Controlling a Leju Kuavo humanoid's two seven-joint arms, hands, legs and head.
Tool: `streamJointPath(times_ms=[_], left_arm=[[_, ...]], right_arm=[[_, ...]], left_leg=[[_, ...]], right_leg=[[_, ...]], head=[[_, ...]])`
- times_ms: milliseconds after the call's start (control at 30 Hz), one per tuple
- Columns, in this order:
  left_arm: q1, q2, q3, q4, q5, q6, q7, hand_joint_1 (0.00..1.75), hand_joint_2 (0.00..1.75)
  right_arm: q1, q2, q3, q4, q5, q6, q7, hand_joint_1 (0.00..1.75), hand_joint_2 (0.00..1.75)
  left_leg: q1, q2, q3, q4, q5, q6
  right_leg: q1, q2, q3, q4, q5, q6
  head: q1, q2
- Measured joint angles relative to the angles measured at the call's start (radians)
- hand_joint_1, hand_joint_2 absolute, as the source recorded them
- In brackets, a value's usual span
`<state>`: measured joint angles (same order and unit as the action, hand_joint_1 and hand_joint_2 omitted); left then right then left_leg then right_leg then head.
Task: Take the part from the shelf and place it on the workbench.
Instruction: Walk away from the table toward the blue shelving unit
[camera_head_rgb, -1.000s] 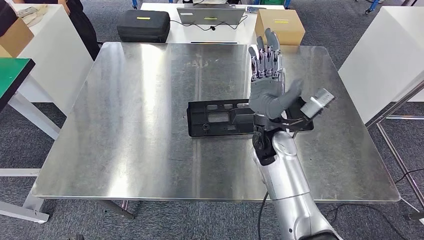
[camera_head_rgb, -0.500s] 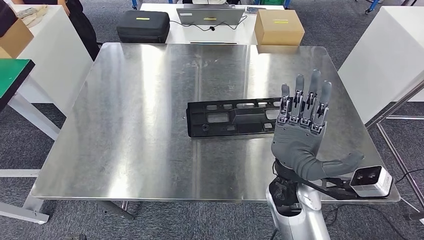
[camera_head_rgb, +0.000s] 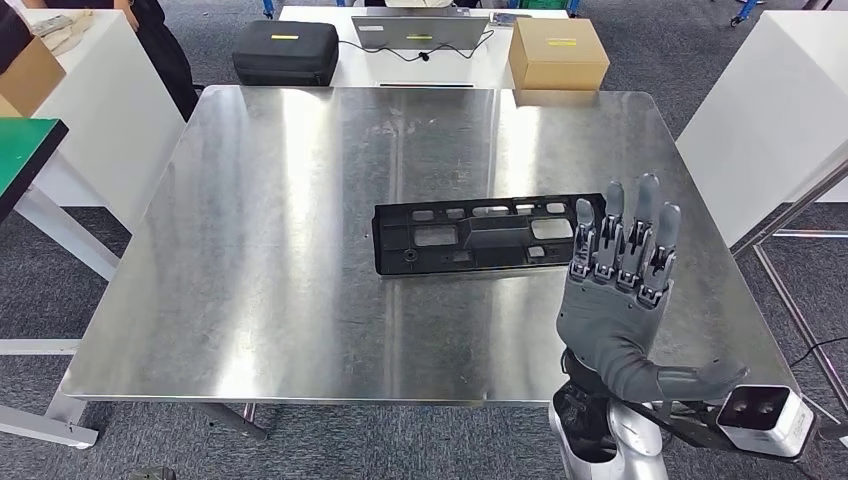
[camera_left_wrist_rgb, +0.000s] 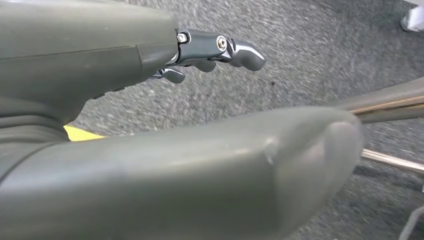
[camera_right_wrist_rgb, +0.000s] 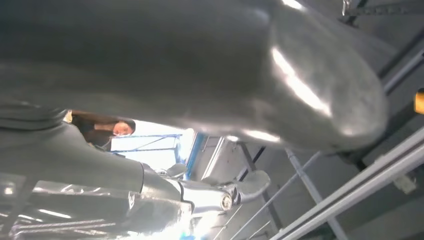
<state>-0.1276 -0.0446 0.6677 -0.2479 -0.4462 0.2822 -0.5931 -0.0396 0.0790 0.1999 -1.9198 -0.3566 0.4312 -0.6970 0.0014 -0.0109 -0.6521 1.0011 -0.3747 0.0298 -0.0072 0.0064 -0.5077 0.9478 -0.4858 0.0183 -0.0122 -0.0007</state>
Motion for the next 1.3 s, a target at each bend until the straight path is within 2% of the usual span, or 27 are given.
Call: streamJointPath(times_ms=[200, 367, 433, 500, 567, 600, 633, 667, 700, 733, 767, 800, 833, 867, 933, 967, 1000, 1033, 1067, 1100, 1133, 1167, 1200, 1267, 1300], left_arm=[[-0.017, -0.01, -0.009, 0.0, -0.015, 0.028, 0.023, 0.0, 0.0], [-0.018, -0.011, -0.018, 0.0, -0.02, 0.022, 0.022, 0.0, 0.0], [-0.019, -0.011, -0.021, 0.0, -0.021, 0.022, 0.021, 0.0, 0.0], [-0.021, -0.012, -0.025, 0.0, -0.021, 0.022, 0.017, 0.0, 0.0], [-0.024, -0.013, -0.026, 0.0, -0.021, 0.021, 0.013, 0.0, 0.0], [-0.024, -0.013, -0.027, 0.0, -0.021, 0.021, 0.012, 0.0, 0.0], [-0.024, -0.013, -0.027, 0.0, -0.021, 0.02, 0.011, 0.0, 0.0], [-0.024, -0.014, -0.027, 0.0, -0.022, 0.018, 0.011, 0.0, 0.0], [-0.025, -0.015, -0.028, 0.0, -0.023, 0.016, 0.011, 0.0, 0.0], [-0.026, -0.016, -0.028, 0.0, -0.024, 0.014, 0.011, 0.0, 0.0], [-0.027, -0.017, -0.028, 0.0, -0.024, 0.012, 0.012, 0.0, 0.0], [-0.028, -0.017, -0.028, 0.0, -0.024, 0.012, 0.012, 0.0, 0.0], [-0.03, -0.017, -0.028, 0.0, -0.024, 0.012, 0.013, 0.0, 0.0], [-0.031, -0.017, -0.028, 0.0, -0.024, 0.012, 0.013, 0.0, 0.0], [-0.032, -0.017, -0.028, 0.0, -0.024, 0.012, 0.013, 0.0, 0.0], [-0.032, -0.017, -0.029, 0.0, -0.024, 0.012, 0.013, 0.0, 0.0], [-0.032, -0.017, -0.029, 0.0, -0.024, 0.012, 0.013, 0.0, 0.0], [-0.032, -0.017, -0.029, 0.001, -0.024, 0.012, 0.013, 0.0, 0.0], [-0.032, -0.017, -0.029, 0.001, -0.025, 0.012, 0.013, 0.0, 0.0], [-0.032, -0.017, -0.028, 0.001, -0.025, 0.012, 0.013, 0.0, 0.0], [-0.032, -0.017, -0.028, 0.001, -0.025, 0.012, 0.013, 0.0, 0.0], [-0.032, -0.017, -0.029, 0.001, -0.025, 0.012, 0.013, 0.0, 0.0], [-0.032, -0.017, -0.029, 0.001, -0.025, 0.012, 0.013, 0.0, 0.0], [-0.035, -0.015, -0.029, 0.001, -0.025, 0.012, 0.013, 0.0, 0.0], [-0.036, -0.014, -0.029, 0.001, -0.025, 0.012, 0.012, 0.0, 0.0]], right_arm=[[0.039, 0.008, -0.058, 0.004, -0.023, 0.018, 0.0, 0.0, 0.0], [0.068, 0.014, -0.084, 0.008, -0.025, 0.017, 0.0, 0.0, 0.0], [0.072, 0.016, -0.09, 0.008, -0.022, 0.017, 0.0, 0.0, 0.0], [0.075, 0.017, -0.097, 0.01, -0.017, 0.017, 0.0, 0.0, 0.0], [0.083, 0.018, -0.105, 0.013, -0.012, 0.017, 0.0, 0.0, 0.0], [0.089, 0.018, -0.11, 0.014, -0.008, 0.018, 0.0, 0.0, 0.0], [0.095, 0.019, -0.115, 0.016, -0.005, 0.018, 0.0, 0.0, 0.0], [0.098, 0.019, -0.12, 0.017, -0.001, 0.019, 0.0, 0.0, 0.0], [0.1, 0.021, -0.124, 0.018, 0.002, 0.019, 0.0, 0.0, 0.0], [0.1, 0.022, -0.126, 0.018, 0.004, 0.019, 0.0, 0.0, 0.0], [0.1, 0.024, -0.128, 0.019, 0.006, 0.019, 0.0, 0.0, 0.0], [0.1, 0.026, -0.13, 0.019, 0.006, 0.019, 0.0, 0.0, 0.0], [0.099, 0.028, -0.131, 0.02, 0.006, 0.019, 0.0, 0.0, 0.0], [0.099, 0.029, -0.133, 0.021, 0.006, 0.019, 0.0, 0.0, 0.0], [0.098, 0.032, -0.135, 0.023, 0.005, 0.017, 0.0, 0.0, 0.0], [0.098, 0.034, -0.136, 0.024, 0.005, 0.015, 0.0, 0.0, 0.0], [0.098, 0.036, -0.137, 0.024, 0.004, 0.013, 0.0, 0.0, 0.0], [0.097, 0.038, -0.137, 0.025, 0.004, 0.012, 0.0, 0.0, 0.0], [0.098, 0.039, -0.138, 0.027, 0.004, 0.012, 0.0, 0.0, 0.0], [0.099, 0.039, -0.139, 0.028, 0.004, 0.012, 0.0, 0.0, 0.0], [0.099, 0.039, -0.139, 0.03, 0.004, 0.011, 0.0, 0.0, 0.0], [0.1, 0.039, -0.14, 0.032, 0.004, 0.011, 0.0, 0.0, 0.0], [0.1, 0.039, -0.14, 0.033, 0.004, 0.011, 0.0, 0.0, 0.0], [0.099, 0.04, -0.141, 0.033, 0.004, 0.011, 0.0, 0.0, 0.0], [0.099, 0.04, -0.142, 0.033, 0.004, 0.011, 0.0, 0.0, 0.0]], left_leg=[[-0.003, 0.0, 0.001, 0.003, -0.004, 0.006], [-0.009, 0.0, 0.002, 0.009, -0.012, 0.02], [-0.005, 0.001, 0.01, -0.002, -0.007, 0.03], [0.0, 0.004, 0.019, -0.015, -0.002, 0.038], [0.0, 0.006, 0.02, -0.016, -0.001, 0.041], [0.0, 0.006, 0.019, -0.016, -0.001, 0.041], [0.0, 0.006, 0.018, -0.016, -0.001, 0.04], [0.0, 0.006, 0.018, -0.016, 0.0, 0.038], [0.001, 0.005, 0.018, -0.015, 0.001, 0.036], [0.001, 0.005, 0.018, -0.014, 0.003, 0.033], [0.0, 0.005, 0.017, -0.013, 0.005, 0.028], [-0.001, 0.004, 0.016, -0.011, 0.007, 0.022], [-0.002, 0.004, 0.015, -0.008, 0.009, 0.016], [-0.003, 0.004, 0.013, -0.006, 0.011, 0.01], [0.001, 0.004, 0.005, 0.003, 0.008, -0.001], [0.005, 0.005, -0.005, 0.022, -0.014, -0.007], [0.009, 0.006, -0.02, 0.063, -0.051, -0.012], [0.011, 0.006, -0.041, 0.124, -0.101, -0.018], [0.013, 0.007, -0.063, 0.197, -0.148, -0.023], [0.014, 0.007, -0.078, 0.26, -0.181, -0.027], [0.015, 0.007, -0.081, 0.296, -0.196, -0.029], [0.016, 0.007, -0.063, 0.291, -0.191, -0.029], [0.017, 0.007, -0.024, 0.246, -0.172, -0.026], [0.015, 0.006, 0.082, 0.097, -0.134, -0.013], [0.012, 0.006, 0.119, 0.043, -0.122, -0.006]], right_leg=[[-0.005, 0.0, 0.001, -0.001, -0.002, 0.004], [-0.011, 0.0, 0.004, -0.002, -0.006, 0.016], [-0.011, -0.001, 0.004, 0.007, -0.014, 0.02], [-0.011, -0.001, -0.029, 0.081, -0.055, 0.016], [-0.014, -0.002, -0.099, 0.222, -0.114, 0.009], [-0.014, -0.002, -0.13, 0.28, -0.132, 0.012], [-0.015, -0.002, -0.145, 0.305, -0.133, 0.018], [-0.015, -0.002, -0.137, 0.288, -0.117, 0.027], [-0.017, -0.003, -0.109, 0.231, -0.089, 0.037], [-0.019, -0.005, -0.069, 0.151, -0.06, 0.044], [-0.018, -0.006, -0.033, 0.085, -0.031, 0.045], [-0.017, -0.006, -0.011, 0.041, -0.01, 0.042], [-0.015, -0.006, -0.002, 0.022, 0.001, 0.033], [-0.011, -0.004, -0.005, 0.025, 0.007, 0.023], [-0.018, -0.003, -0.017, 0.022, 0.013, 0.002], [-0.022, -0.004, -0.021, 0.021, 0.02, -0.01], [-0.025, -0.006, -0.027, 0.02, 0.027, -0.022], [-0.022, -0.007, -0.031, 0.021, 0.034, -0.031], [-0.019, -0.008, -0.038, 0.022, 0.04, -0.038], [-0.017, -0.008, -0.046, 0.023, 0.045, -0.04], [-0.014, -0.008, -0.053, 0.024, 0.049, -0.04], [-0.012, -0.008, -0.06, 0.026, 0.054, -0.039], [-0.01, -0.008, -0.066, 0.027, 0.058, -0.038], [-0.006, -0.007, -0.072, 0.03, 0.065, -0.032], [-0.005, -0.007, -0.074, 0.03, 0.069, -0.026]], head=[[0.0, 0.0], [0.0, 0.0], [0.0, 0.0], [0.001, 0.0], [0.003, 0.0], [0.004, 0.0], [0.004, 0.0], [0.004, 0.0], [0.005, 0.0], [0.006, 0.0], [0.006, 0.0], [0.007, 0.0], [0.007, 0.0], [0.007, 0.0], [0.006, 0.0], [0.005, 0.0], [0.004, 0.0], [0.003, 0.0], [0.003, 0.0], [0.002, 0.0], [0.003, 0.0], [0.003, 0.0], [0.002, 0.0], [0.003, 0.0], [0.004, 0.0]])
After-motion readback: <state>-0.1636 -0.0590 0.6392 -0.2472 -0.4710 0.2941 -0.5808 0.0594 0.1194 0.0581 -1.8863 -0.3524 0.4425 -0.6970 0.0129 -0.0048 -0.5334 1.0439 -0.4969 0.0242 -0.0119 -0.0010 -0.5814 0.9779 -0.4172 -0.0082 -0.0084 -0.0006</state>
